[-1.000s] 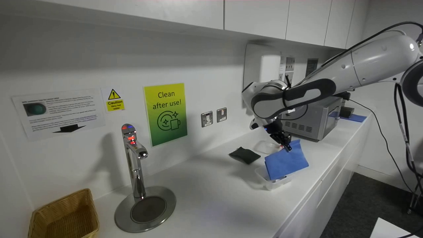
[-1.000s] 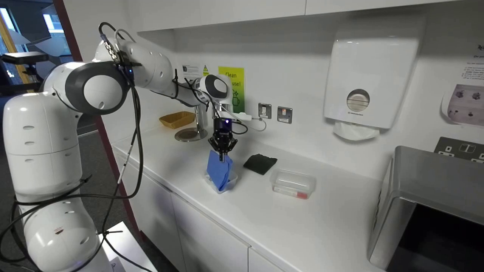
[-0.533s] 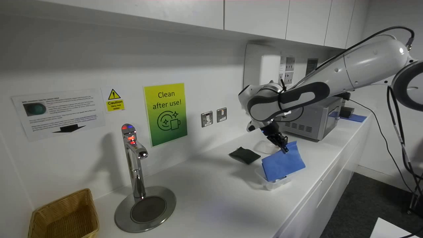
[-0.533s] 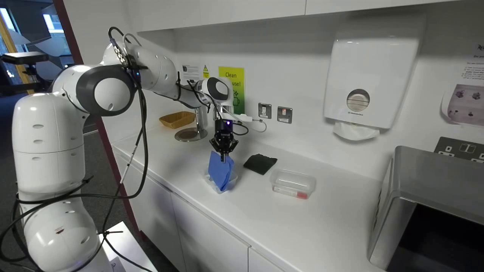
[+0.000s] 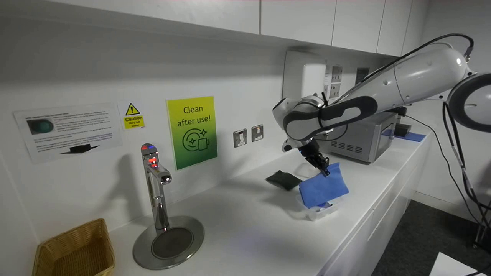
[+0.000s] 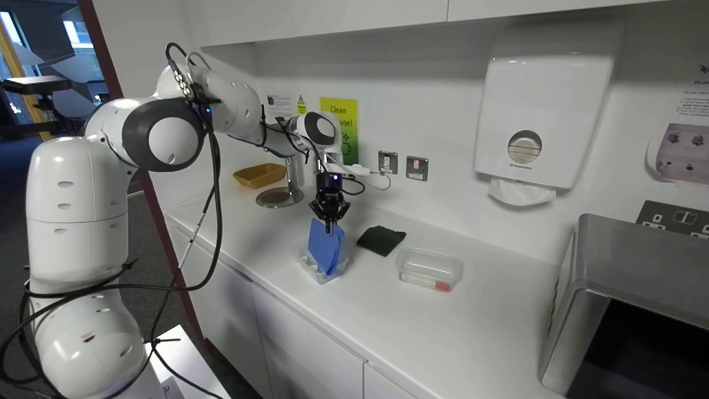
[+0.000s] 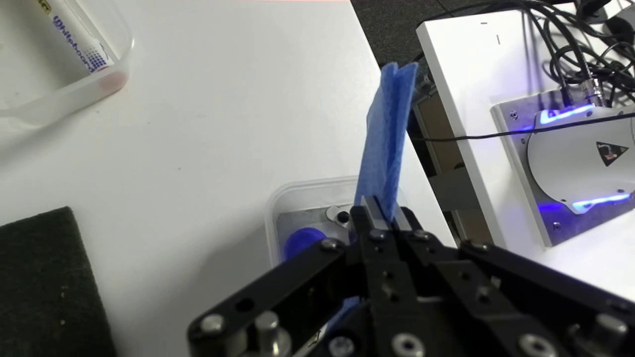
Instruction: Put the blue object in the lunchbox
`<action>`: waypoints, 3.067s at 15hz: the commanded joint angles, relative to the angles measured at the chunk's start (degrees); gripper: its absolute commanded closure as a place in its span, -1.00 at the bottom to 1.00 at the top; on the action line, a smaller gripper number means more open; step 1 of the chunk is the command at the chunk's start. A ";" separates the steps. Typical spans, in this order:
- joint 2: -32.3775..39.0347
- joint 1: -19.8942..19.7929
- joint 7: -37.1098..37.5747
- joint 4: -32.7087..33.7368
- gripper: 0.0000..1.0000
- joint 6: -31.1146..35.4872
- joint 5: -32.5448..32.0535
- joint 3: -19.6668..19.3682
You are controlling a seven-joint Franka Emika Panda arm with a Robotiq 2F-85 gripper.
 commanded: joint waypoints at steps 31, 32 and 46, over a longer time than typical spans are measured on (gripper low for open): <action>-2.51 -0.90 11.10 4.87 -1.00 0.64 23.48 2.97; -3.50 -0.77 12.60 4.30 -1.00 1.47 26.27 2.95; -10.19 -0.47 43.65 -7.82 -1.00 24.32 41.23 1.70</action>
